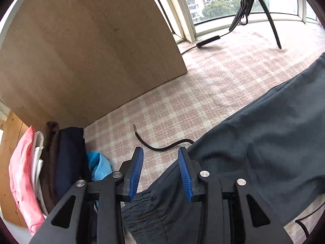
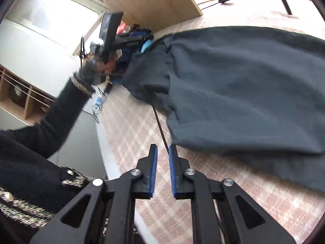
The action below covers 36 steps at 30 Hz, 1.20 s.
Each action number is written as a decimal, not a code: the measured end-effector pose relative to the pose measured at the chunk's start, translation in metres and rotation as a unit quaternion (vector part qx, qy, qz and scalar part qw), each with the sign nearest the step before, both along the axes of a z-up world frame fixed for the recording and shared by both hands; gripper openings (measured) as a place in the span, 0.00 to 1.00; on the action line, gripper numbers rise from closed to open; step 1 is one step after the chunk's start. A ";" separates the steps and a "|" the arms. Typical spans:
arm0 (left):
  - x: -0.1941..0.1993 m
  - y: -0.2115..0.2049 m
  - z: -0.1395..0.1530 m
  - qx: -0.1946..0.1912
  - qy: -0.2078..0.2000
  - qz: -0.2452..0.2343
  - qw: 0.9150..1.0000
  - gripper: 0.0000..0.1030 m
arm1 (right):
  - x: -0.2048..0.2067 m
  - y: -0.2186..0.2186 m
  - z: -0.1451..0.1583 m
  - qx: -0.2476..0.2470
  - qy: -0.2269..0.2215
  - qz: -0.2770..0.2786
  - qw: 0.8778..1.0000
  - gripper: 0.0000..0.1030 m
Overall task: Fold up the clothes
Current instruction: 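Fold the trousers over with the right tool while the left tool holds the waistband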
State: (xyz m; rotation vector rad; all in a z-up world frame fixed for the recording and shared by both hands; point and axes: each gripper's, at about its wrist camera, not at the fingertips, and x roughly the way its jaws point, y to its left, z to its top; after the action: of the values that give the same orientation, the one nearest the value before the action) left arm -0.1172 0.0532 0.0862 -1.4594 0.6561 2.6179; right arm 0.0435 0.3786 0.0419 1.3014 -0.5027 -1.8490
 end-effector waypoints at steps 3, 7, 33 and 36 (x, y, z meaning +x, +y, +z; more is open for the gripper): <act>0.037 0.016 0.023 0.037 0.011 -0.034 0.999 0.41 | 0.021 0.057 0.019 -0.027 0.018 -0.081 0.996 0.29; 0.098 0.076 0.022 0.087 -0.018 -0.128 0.988 0.42 | 0.051 0.155 0.015 -0.031 0.003 -0.260 0.965 0.33; 0.133 0.224 -0.048 0.106 -0.172 -0.209 0.957 0.02 | 0.045 0.475 -0.047 0.003 -0.049 -0.606 0.794 0.36; 0.131 0.222 -0.039 0.108 -0.172 -0.205 0.957 0.00 | 0.037 0.464 -0.051 0.021 -0.056 -0.610 0.790 0.10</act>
State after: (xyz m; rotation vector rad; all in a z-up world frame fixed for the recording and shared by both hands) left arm 0.0136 0.2751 0.0472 -1.4702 0.5406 1.9933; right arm 0.0807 0.8425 -0.0089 1.1667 -1.6673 -2.7809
